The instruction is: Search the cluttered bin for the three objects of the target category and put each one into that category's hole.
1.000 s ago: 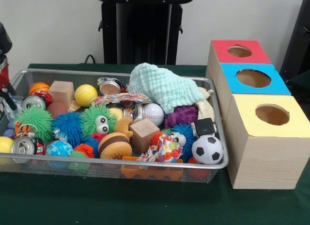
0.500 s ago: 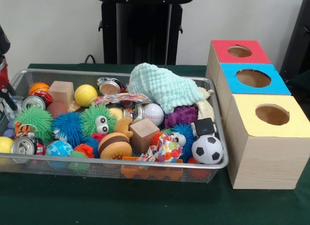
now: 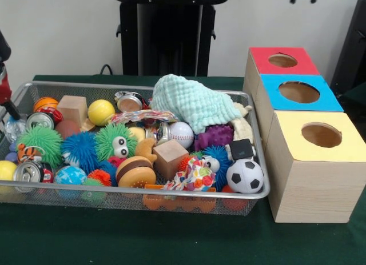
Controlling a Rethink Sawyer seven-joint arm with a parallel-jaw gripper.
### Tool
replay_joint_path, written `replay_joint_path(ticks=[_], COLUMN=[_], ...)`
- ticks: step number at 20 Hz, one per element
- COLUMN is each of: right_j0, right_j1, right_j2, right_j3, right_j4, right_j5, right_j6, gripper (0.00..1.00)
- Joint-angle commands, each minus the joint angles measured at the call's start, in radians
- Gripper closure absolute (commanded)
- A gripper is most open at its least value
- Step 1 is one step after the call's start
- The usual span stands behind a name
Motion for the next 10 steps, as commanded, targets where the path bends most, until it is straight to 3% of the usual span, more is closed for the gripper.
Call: replay_joint_path(ticks=[1,10], right_j0=[-0.023,-0.009], right_j1=[0.061,0.052], right_j2=[0.087,0.066], right_j3=[-0.18,-0.169], right_j4=[-0.109,-0.101], right_j5=[-0.226,-0.23], right_j6=[-0.363,-0.354], gripper=[1.0,1.0])
